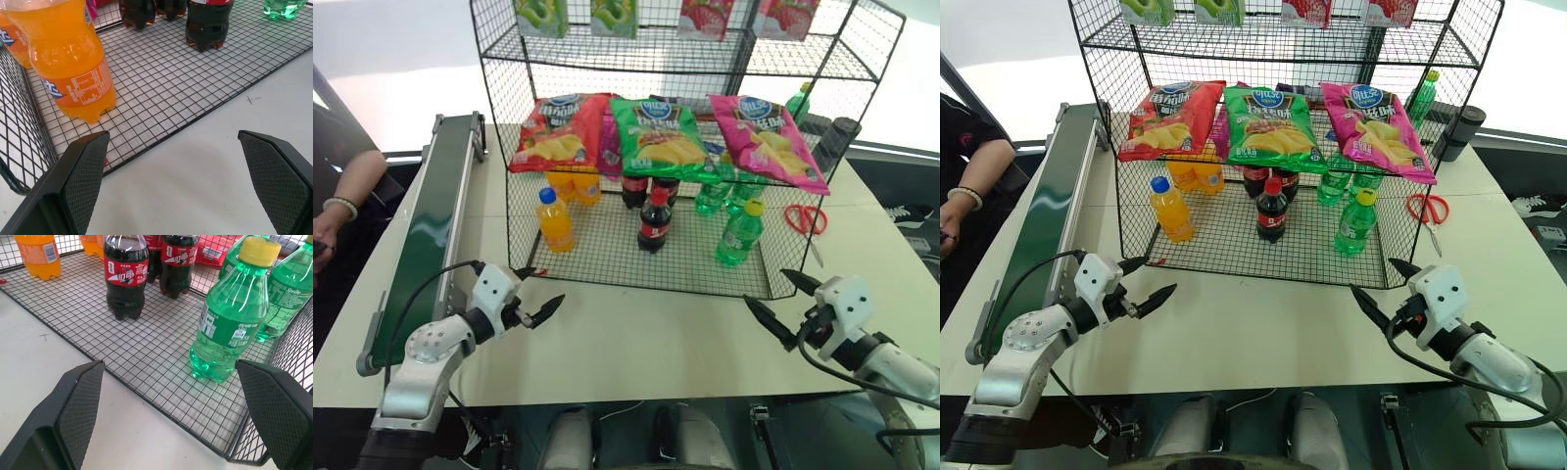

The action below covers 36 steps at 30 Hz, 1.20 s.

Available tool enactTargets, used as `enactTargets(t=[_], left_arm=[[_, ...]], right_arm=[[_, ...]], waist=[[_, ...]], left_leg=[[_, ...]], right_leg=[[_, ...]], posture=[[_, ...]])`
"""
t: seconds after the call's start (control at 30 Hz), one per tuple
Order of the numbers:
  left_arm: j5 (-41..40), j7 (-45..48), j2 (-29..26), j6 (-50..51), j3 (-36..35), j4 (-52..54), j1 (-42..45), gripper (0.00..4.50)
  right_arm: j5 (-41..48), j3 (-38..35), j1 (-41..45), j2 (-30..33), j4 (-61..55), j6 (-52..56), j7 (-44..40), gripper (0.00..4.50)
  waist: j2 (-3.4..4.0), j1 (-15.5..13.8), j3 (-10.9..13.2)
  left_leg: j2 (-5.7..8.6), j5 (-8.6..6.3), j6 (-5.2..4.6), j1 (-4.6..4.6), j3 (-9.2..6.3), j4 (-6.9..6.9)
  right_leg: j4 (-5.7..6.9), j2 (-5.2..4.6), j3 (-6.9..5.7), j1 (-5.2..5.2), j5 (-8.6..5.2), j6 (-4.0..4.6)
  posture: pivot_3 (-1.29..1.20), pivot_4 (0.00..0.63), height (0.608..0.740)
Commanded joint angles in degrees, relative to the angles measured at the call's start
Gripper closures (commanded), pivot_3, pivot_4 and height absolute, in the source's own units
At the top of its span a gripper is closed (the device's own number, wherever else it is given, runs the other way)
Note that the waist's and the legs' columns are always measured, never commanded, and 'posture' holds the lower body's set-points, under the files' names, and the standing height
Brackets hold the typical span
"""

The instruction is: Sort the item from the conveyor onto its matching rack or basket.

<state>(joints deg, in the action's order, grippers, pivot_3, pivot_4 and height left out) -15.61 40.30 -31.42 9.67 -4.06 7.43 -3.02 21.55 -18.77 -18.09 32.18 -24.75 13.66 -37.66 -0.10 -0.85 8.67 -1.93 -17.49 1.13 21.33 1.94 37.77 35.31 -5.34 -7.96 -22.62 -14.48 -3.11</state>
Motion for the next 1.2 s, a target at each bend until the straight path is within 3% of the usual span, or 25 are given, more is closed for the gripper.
enactTargets(t=[0.03, 1.2], left_arm=[[0.2, -0.3, 0.0, -0.7, -0.3, 3.1, 0.0, 0.00], [0.1, -1.5, -0.3, -0.3, -1.0, 4.6, -0.6, 0.00]], right_arm=[[0.8, -1.9, -0.9, -0.4, -0.2, -2.3, -0.6, 0.06], [2.5, -0.9, 3.6, 1.2, -8.3, 9.0, 3.2, 0.06]], waist=[[0.00, 0.0, 0.0], [0.00, 0.0, 0.0]], left_leg=[[0.00, 0.00, 0.00, 0.00, 0.00, 0.00], [0.01, 0.00, 0.00, 0.02, 0.00, 0.00]], right_leg=[[0.00, -0.01, 0.00, 0.00, 0.00, 0.00], [-0.01, -0.02, 0.00, -0.02, 0.00, 0.00]], posture=[[0.00, 0.150, 0.735], [0.00, 0.150, 0.735]])
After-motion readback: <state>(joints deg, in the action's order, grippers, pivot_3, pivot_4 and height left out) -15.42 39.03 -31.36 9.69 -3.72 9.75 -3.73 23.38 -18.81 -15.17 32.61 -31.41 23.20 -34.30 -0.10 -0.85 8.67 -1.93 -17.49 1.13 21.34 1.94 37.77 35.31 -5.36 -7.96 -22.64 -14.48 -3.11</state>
